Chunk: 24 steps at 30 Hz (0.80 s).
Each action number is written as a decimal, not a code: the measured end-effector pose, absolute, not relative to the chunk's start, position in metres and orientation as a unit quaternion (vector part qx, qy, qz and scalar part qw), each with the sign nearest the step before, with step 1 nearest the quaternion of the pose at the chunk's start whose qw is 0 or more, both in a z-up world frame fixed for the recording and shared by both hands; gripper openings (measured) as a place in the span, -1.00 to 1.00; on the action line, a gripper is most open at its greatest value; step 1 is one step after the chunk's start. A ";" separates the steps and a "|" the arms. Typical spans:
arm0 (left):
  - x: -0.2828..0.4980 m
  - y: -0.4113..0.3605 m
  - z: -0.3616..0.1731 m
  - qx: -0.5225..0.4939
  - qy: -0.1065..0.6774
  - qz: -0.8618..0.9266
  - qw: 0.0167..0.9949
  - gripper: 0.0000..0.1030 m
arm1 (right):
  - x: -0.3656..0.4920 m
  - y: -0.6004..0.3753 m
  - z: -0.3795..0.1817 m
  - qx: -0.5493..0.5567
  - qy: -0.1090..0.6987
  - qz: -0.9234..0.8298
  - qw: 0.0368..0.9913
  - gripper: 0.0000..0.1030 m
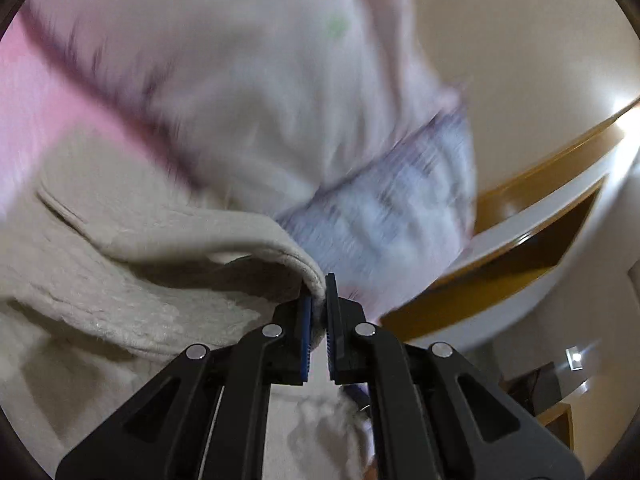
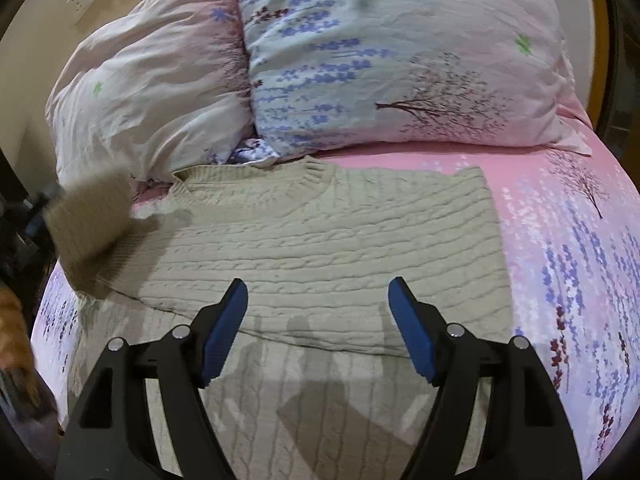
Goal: Fold small clothes
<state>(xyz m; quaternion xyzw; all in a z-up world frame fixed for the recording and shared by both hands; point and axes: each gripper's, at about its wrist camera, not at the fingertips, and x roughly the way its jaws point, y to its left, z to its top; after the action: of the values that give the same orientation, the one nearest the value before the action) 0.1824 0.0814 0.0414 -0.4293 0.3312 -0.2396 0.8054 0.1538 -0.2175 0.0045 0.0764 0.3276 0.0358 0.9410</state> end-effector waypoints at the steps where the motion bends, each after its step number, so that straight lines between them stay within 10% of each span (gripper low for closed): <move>1: 0.188 0.076 0.032 -0.429 0.349 -0.232 0.800 -0.90 | 0.154 -0.219 0.005 0.077 0.328 0.035 0.941 0.41; 9: 0.181 0.078 -0.004 -0.440 0.409 -0.210 0.771 -0.78 | 0.160 -0.205 0.015 0.074 0.324 0.067 0.941 0.41; 11: 0.176 0.090 -0.008 -0.462 0.415 -0.198 0.758 -0.18 | 0.161 -0.199 0.014 0.074 0.325 0.078 0.940 0.41; 24: 0.176 0.151 -0.018 -0.577 0.365 -0.148 0.716 -0.02 | 0.166 -0.117 0.036 0.013 0.294 0.175 0.939 0.41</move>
<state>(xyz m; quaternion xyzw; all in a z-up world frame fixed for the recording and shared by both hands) 0.1758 0.1514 -0.0178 -0.5770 0.3648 -0.1482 0.7155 0.1661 -0.1169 0.0362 0.0133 0.2944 0.1748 0.9395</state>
